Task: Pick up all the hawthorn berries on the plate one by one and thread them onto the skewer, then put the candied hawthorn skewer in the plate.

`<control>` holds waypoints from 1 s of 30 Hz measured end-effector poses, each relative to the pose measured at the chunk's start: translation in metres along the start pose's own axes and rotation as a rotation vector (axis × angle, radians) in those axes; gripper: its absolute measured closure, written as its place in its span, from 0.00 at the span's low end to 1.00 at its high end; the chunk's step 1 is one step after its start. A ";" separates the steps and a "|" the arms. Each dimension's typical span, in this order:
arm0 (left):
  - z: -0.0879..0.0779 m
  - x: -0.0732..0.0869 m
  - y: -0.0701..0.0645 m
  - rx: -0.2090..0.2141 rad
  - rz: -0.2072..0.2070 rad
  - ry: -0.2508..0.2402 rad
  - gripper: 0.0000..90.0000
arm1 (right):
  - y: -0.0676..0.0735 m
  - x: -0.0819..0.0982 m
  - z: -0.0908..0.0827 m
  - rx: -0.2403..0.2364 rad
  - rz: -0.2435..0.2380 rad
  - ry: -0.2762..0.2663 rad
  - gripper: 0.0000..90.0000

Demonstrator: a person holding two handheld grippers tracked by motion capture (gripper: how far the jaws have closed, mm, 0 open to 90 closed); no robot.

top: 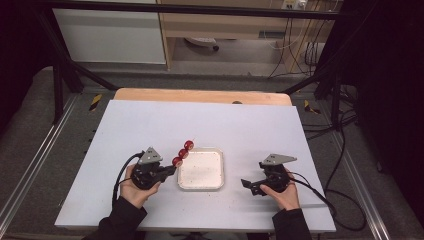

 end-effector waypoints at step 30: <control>0.052 -0.021 -0.009 0.008 0.044 0.166 0.98 | -0.016 0.027 -0.025 0.030 0.018 0.013 0.01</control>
Point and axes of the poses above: each handheld gripper's, and its own axes: z roughly forward along the jaws, x roughly out of its underside, y roughly to its left, the point moved 7 cm from there along z, roughly forward along the jaws, and after that the axes turned 10 degrees about -y, right-handed, at the moved point
